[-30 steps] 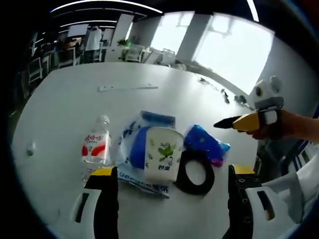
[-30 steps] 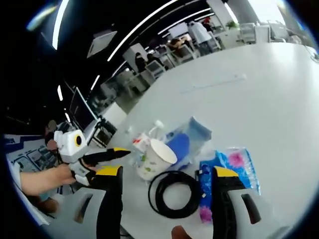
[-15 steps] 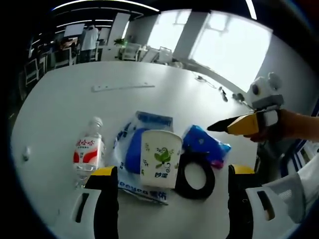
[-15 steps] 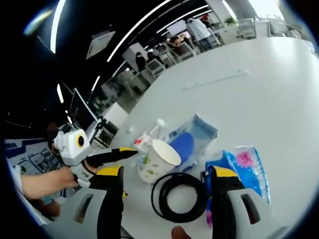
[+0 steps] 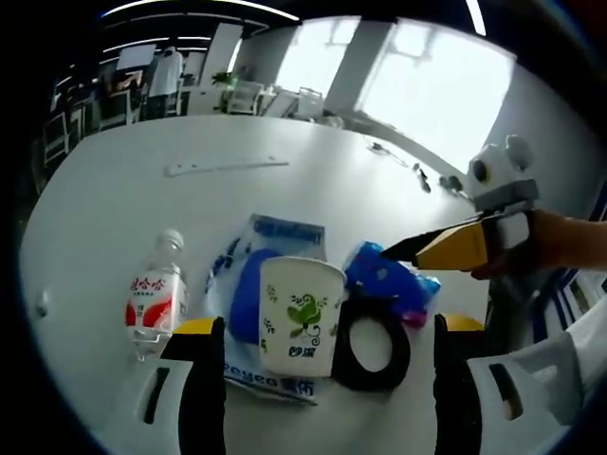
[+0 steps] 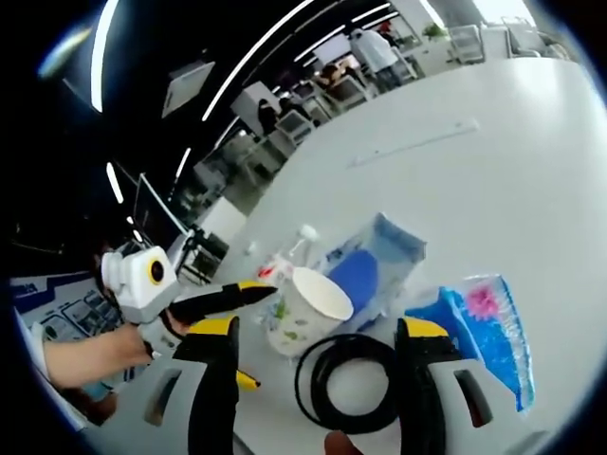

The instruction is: Arrange the tabletop items into an orderly group along one side of the table until the central work area is clear of visible clutter.

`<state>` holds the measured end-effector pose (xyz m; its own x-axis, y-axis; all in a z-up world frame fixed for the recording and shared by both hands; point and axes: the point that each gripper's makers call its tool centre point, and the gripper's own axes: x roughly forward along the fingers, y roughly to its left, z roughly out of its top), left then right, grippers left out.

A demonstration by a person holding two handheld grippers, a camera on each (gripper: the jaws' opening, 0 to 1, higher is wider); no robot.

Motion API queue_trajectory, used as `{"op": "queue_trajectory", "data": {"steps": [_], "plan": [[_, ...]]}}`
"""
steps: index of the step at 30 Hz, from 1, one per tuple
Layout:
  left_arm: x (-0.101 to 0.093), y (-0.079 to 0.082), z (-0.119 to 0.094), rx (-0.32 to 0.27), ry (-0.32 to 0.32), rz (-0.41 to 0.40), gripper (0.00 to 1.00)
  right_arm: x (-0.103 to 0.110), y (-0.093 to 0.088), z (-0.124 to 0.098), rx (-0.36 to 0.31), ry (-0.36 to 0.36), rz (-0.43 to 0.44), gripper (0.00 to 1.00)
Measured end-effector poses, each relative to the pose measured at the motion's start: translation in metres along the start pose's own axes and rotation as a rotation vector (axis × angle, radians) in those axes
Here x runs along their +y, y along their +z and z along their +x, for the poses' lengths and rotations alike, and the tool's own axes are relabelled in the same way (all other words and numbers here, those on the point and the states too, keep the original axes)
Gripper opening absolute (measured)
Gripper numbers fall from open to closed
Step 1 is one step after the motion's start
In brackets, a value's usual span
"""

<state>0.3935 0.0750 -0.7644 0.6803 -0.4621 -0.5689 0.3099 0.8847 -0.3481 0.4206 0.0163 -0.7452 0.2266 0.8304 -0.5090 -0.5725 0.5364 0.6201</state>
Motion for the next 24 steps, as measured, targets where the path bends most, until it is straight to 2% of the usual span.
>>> {"op": "queue_trajectory", "data": {"steps": [10,24], "plan": [[0.001,-0.004,0.013,0.027,-0.011,0.016,0.86,0.002,0.0,0.012,-0.001,0.013,0.038,0.64],[0.004,-0.006,0.022,0.025,-0.013,-0.006,0.86,0.001,-0.002,0.021,0.011,0.024,0.069,0.63]]}}
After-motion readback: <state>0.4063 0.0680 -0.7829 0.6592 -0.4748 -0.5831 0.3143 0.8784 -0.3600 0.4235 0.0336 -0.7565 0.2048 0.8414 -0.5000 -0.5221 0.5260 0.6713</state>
